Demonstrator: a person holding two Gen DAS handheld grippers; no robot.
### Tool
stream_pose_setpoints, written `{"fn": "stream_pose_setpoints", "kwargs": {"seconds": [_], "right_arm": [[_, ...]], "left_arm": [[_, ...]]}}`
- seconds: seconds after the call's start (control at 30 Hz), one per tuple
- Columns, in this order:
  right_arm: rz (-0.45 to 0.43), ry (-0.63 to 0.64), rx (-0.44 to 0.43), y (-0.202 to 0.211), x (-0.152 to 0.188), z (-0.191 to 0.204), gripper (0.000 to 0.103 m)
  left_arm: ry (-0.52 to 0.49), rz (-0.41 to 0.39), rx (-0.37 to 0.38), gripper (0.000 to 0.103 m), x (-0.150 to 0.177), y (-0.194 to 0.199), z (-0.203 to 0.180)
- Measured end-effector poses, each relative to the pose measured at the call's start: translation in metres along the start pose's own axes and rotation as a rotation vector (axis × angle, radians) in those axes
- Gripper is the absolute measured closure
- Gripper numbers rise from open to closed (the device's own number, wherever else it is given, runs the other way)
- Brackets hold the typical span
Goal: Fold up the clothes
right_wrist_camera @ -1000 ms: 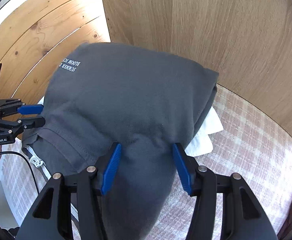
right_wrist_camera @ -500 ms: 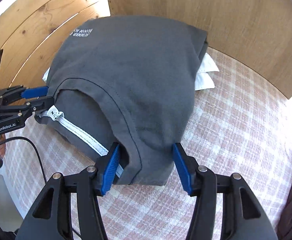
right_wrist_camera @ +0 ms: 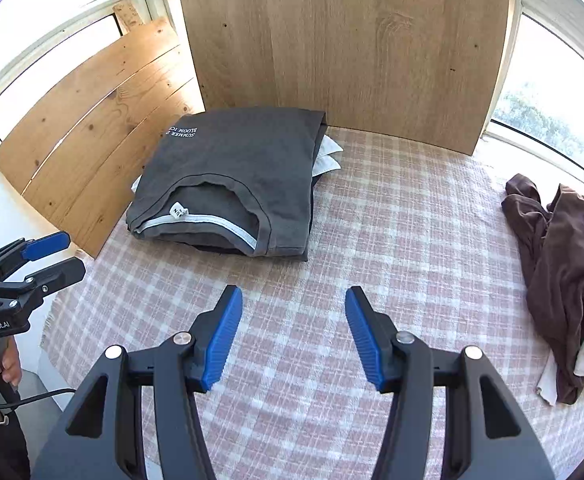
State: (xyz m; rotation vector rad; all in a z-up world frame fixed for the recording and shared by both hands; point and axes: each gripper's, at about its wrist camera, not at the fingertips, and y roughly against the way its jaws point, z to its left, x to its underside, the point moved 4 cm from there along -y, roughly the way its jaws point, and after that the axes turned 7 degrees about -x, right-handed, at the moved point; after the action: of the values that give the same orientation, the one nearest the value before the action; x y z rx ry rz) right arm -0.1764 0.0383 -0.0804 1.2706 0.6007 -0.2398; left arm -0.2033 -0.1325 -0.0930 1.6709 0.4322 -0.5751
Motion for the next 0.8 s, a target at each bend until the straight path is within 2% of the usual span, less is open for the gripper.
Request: {"fn": "stream_pose_setpoints", "kwargs": {"seconds": [0.1, 0.27, 0.4, 0.7, 0.8], "right_arm": [[-0.012, 0.046, 0.031, 0.021, 0.014, 0.006, 0.05], [-0.04, 0.077, 0.008, 0.06, 0.038, 0.002, 0.05], [-0.055, 0.128, 0.012, 0.086, 0.064, -0.005, 0.05], [-0.058, 0.173, -0.026, 0.126, 0.121, -0.03, 0.05], [-0.063, 0.179, -0.035, 0.135, 0.134, -0.036, 0.05]], "left_arm": [[0.02, -0.018, -0.028, 0.025, 0.016, 0.021, -0.014], [0.083, -0.045, -0.074, 0.025, 0.043, 0.046, -0.038], [0.097, -0.045, -0.114, 0.025, 0.071, 0.066, -0.069], [0.132, -0.056, -0.152, 0.025, 0.121, 0.106, -0.136], [0.132, -0.063, -0.126, 0.025, 0.127, 0.116, -0.154]]}}
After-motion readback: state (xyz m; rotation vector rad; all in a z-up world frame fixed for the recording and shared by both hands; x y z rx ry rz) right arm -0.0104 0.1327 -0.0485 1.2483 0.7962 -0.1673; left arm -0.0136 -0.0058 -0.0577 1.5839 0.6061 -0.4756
